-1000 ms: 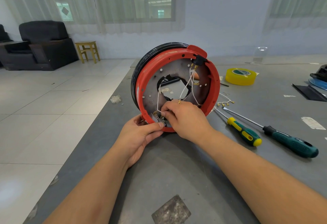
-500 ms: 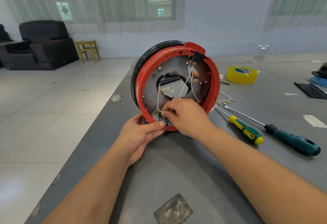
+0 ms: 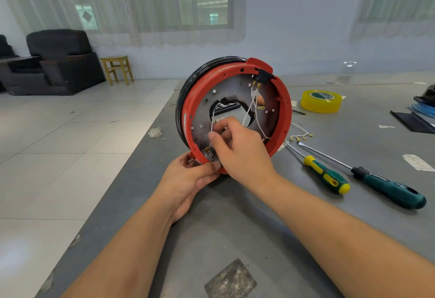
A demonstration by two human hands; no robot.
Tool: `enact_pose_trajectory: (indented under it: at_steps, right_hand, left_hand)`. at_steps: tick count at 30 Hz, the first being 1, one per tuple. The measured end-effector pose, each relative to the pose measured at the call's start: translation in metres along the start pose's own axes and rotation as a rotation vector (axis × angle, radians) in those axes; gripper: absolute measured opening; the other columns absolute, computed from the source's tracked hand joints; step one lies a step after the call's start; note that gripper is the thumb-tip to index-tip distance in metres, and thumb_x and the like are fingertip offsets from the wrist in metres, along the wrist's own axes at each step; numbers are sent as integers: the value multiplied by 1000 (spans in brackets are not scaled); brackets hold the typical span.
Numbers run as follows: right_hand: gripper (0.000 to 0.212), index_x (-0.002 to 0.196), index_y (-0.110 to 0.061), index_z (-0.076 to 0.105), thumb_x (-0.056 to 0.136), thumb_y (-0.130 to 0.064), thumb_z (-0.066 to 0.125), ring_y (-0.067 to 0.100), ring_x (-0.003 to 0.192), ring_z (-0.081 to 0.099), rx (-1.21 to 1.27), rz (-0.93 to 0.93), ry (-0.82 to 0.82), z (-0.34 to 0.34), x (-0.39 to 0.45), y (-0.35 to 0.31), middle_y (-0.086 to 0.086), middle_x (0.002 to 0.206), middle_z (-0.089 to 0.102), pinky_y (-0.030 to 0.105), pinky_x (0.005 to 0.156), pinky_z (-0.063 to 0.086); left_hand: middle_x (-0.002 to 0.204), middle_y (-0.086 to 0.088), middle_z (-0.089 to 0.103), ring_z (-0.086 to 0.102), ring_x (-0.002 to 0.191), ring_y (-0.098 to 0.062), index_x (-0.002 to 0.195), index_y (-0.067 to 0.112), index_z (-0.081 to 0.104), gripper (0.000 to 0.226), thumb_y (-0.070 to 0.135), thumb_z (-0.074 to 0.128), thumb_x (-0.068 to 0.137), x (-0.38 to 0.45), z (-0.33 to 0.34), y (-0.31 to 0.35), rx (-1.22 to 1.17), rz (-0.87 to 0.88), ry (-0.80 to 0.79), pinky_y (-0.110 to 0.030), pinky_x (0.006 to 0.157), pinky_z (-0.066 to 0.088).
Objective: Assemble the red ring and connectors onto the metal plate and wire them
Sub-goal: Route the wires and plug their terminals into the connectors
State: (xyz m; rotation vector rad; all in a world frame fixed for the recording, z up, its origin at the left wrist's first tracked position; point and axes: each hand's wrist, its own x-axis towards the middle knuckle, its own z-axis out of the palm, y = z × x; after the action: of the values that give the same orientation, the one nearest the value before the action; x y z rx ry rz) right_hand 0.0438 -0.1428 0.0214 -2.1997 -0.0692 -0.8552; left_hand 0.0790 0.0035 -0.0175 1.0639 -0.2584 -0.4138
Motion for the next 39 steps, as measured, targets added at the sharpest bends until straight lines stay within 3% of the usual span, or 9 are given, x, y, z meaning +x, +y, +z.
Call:
enact_pose_trajectory:
  at_steps: [7, 15, 18, 23, 26, 30, 33, 37, 39]
  right_hand:
    - [16, 91, -22, 57, 100, -34, 61, 18, 69, 59, 52, 79, 96, 11, 2, -5, -11, 63, 56, 47, 71, 52]
    - [17, 90, -18, 52, 103, -27, 57, 14, 72, 61, 109, 39, 98, 7, -4, -4, -6, 72, 64, 40, 71, 51]
    - [3, 101, -18, 56, 102, -21, 57, 7, 79, 61, 144, -93, 68, 6, -9, -4, -13, 82, 63, 27, 73, 49]
    - [32, 132, -22, 49, 101, -18, 58, 12, 88, 63, 212, -200, 81, -2, -17, -4, -14, 101, 58, 18, 75, 45]
    - [28, 124, -26, 47, 101, -15, 59, 15, 84, 60, 276, -199, 180, -12, -19, -3, -9, 97, 55, 17, 74, 45]
    - [13, 103, -34, 50, 100, -24, 58, 9, 88, 59, 339, 38, 348, -23, -17, -1, -9, 94, 58, 16, 75, 46]
    - [15, 97, -38, 51, 100, -25, 57, 5, 89, 59, 230, 135, 338, -28, -12, 5, -14, 95, 59, 21, 75, 46]
    - [6, 104, -23, 60, 98, -21, 60, 15, 92, 57, -193, -119, 229, -26, -19, 7, -9, 101, 60, 40, 79, 51]
    - [6, 103, -18, 62, 99, -20, 58, 21, 86, 61, -283, -211, 138, -23, -24, 1, -4, 102, 60, 44, 70, 53]
  left_hand:
    - [113, -22, 76, 77, 103, -36, 108, 9, 80, 49, -1, 94, 62, 0, 0, -2, 76, 8, -37, -36, 83, 64]
    - [118, -23, 75, 75, 108, -35, 122, -4, 69, 57, -1, 87, 69, 1, -1, 0, 4, -2, -14, -35, 84, 63]
    - [118, -24, 75, 76, 107, -35, 123, -4, 69, 57, 0, 88, 68, 1, -2, 1, 18, -4, -19, -33, 84, 63]
    - [117, -24, 75, 76, 106, -36, 124, -3, 68, 58, -2, 88, 70, -1, -2, 2, 17, -12, -28, -35, 85, 63]
    - [118, -25, 74, 76, 107, -37, 127, -5, 65, 64, -4, 87, 67, 0, -1, 1, 5, -20, 21, -39, 88, 63]
    - [120, -19, 76, 76, 108, -33, 129, -1, 63, 72, 0, 89, 61, 0, 0, 1, 10, -35, 81, -36, 85, 64]
    - [120, -17, 76, 76, 109, -32, 130, 0, 62, 73, 1, 89, 61, -1, 0, 1, 17, -34, 79, -35, 83, 64]
    - [118, -19, 76, 76, 107, -32, 128, -1, 63, 71, 1, 89, 62, -2, 0, 1, 31, -20, 73, -33, 82, 64]
    - [112, -19, 77, 77, 102, -32, 126, -2, 64, 63, -4, 87, 67, -2, -1, 1, 37, -16, 57, -33, 81, 64]
